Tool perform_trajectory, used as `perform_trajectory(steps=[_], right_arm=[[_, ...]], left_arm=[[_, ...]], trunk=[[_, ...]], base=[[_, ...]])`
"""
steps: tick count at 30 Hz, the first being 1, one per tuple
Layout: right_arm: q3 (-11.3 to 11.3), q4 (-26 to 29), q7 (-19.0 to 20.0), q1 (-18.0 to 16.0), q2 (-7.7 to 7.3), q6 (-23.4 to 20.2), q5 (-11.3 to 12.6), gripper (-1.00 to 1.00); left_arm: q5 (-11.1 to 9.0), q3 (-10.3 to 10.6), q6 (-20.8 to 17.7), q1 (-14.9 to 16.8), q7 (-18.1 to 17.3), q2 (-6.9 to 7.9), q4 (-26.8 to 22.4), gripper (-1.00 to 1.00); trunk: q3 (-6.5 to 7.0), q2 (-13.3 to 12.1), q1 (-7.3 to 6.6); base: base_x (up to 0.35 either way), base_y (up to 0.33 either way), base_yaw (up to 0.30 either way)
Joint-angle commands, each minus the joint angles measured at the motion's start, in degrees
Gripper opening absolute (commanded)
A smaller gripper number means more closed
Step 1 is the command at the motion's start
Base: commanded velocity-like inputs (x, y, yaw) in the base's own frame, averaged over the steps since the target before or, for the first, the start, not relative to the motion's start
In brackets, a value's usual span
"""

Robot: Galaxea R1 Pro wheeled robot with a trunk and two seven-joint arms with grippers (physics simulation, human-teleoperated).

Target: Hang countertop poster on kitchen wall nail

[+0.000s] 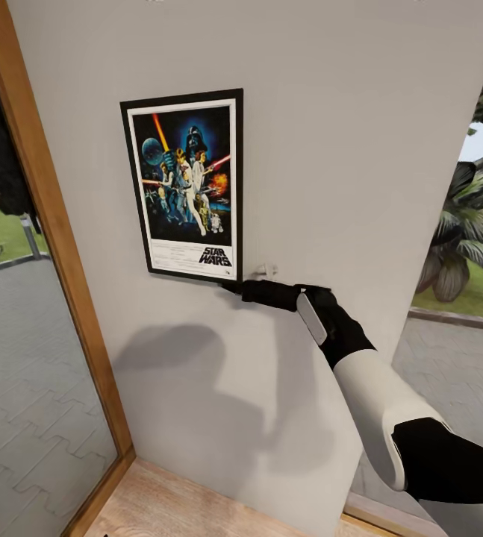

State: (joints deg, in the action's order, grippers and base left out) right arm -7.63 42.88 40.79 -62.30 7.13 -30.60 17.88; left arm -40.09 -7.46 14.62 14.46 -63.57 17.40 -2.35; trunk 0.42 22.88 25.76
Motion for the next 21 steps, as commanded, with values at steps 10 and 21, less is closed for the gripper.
perform_trajectory(steps=[10,21], right_arm=[[0.0,0.0,-0.1,0.0,-0.01,-0.4,0.5,1.00],[0.0,0.0,-0.1,0.0,-0.01,-0.4,0.5,1.00]], left_arm=[[0.5,-0.4,0.3,0.0,-0.1,0.00,0.1,1.00],[0.5,-0.4,0.3,0.0,-0.1,0.00,0.1,1.00]], trunk=[[-0.03,0.0,0.02],[-0.03,0.0,0.02]], base=[[0.000,0.000,0.000],[0.000,0.000,0.000]])
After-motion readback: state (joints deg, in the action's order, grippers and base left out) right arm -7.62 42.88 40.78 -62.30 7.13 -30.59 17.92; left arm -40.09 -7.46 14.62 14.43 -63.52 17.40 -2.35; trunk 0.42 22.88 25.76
